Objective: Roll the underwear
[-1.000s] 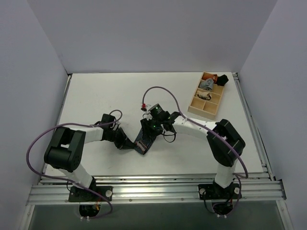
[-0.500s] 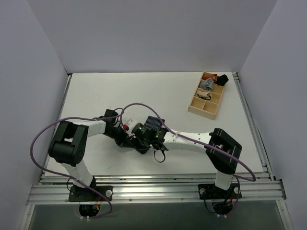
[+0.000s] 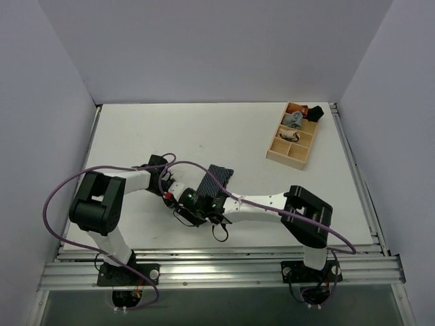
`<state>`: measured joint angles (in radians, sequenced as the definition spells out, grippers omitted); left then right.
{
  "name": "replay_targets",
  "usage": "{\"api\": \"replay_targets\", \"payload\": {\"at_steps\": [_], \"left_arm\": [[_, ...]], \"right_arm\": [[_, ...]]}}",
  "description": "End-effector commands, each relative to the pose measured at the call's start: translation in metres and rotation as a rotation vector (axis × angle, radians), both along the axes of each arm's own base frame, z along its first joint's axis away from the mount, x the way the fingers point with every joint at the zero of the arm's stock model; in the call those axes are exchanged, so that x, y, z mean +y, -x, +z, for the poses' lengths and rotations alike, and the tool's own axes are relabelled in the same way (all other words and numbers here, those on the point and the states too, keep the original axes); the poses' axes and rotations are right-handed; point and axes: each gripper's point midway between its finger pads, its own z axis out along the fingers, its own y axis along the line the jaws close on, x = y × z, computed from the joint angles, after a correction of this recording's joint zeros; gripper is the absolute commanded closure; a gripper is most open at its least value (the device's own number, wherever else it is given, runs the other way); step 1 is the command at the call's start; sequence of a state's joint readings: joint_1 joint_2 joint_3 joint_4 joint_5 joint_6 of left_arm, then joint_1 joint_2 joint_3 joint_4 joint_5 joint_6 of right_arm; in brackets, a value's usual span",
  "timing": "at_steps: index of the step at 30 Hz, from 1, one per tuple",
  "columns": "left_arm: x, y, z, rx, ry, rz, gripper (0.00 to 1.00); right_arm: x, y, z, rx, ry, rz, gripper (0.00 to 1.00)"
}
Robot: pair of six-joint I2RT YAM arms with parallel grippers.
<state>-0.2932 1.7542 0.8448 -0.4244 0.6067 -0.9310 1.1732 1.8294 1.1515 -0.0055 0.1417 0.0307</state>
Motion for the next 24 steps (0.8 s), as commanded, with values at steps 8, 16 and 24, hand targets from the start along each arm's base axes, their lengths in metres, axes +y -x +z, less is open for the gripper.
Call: {"api": "replay_targets", "payload": {"at_steps": [8, 16, 24], "left_arm": [[0.029, 0.009, -0.036, 0.025, -0.215, -0.012, 0.98], [0.029, 0.003, -0.020, 0.024, -0.192, -0.009, 0.96], [0.049, -0.025, 0.033, -0.085, -0.237, 0.093, 0.55]], "right_arm": [[-0.026, -0.027, -0.040, -0.111, 0.170, -0.055, 0.58], [-0.051, -0.031, -0.061, 0.024, 0.155, -0.131, 0.94], [-0.062, -0.010, -0.063, 0.335, -0.133, -0.246, 1.00]]}}
